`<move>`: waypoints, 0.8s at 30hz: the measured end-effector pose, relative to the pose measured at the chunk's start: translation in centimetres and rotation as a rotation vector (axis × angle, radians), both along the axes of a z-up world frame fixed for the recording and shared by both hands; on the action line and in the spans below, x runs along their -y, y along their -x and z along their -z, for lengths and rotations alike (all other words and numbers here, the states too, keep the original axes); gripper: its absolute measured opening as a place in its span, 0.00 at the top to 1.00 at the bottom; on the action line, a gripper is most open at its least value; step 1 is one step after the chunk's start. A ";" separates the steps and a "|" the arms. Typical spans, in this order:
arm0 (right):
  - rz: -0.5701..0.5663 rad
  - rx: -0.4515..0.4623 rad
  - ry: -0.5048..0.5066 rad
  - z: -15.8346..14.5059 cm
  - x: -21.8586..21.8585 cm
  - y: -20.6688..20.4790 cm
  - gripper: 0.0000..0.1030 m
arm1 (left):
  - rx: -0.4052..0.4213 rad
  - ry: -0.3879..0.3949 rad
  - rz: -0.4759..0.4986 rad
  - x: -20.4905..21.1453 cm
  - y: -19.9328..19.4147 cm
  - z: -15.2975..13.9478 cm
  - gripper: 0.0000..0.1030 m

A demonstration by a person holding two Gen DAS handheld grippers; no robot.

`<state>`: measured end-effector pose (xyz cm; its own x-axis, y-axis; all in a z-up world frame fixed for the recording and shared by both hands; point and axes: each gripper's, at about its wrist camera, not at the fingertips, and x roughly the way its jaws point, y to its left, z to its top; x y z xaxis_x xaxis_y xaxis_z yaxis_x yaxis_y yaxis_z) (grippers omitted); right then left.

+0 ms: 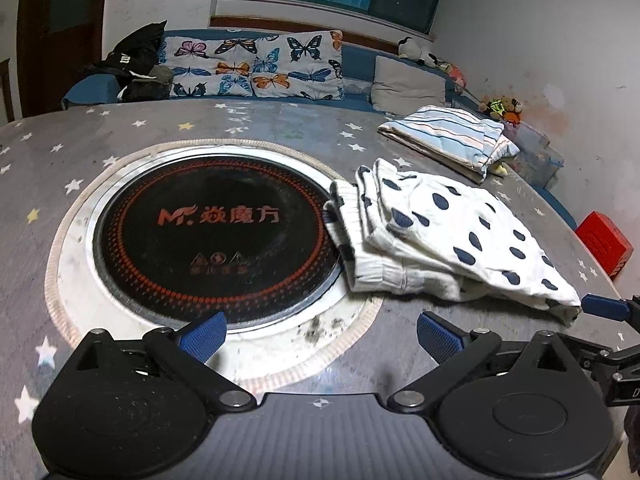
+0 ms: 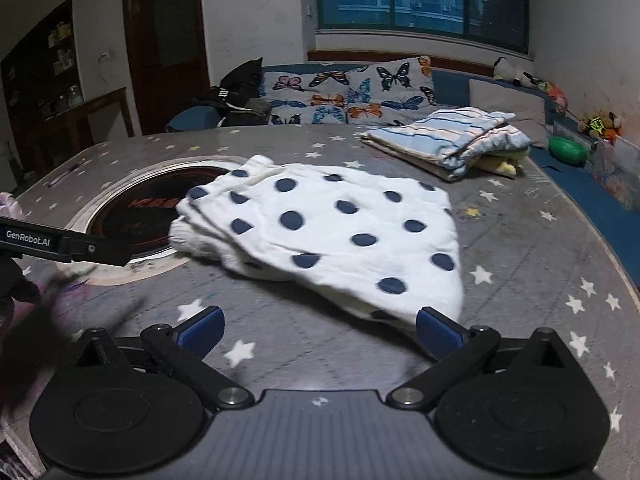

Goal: Fold clothes

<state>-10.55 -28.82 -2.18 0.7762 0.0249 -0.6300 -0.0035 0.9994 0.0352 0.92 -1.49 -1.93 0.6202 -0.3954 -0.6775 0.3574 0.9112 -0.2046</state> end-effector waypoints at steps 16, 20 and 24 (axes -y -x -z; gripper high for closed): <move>-0.021 -0.023 -0.009 1.2 -3.7 0.3 0.00 | 0.040 0.029 0.022 -1.6 2.3 -0.1 0.00; -0.009 -0.032 0.010 1.6 -4.2 0.2 0.00 | 0.032 0.031 0.014 -2.1 2.4 0.0 0.00; 0.006 -0.039 0.019 1.9 -4.3 0.2 0.00 | 0.028 0.021 0.019 -2.1 2.6 0.0 0.00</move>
<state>-10.74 -24.54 -4.05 0.7511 0.0085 -0.6602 0.0032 0.9999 0.0165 -1.71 0.58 -1.95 0.6313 -0.4213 -0.6511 0.3801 0.8999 -0.2136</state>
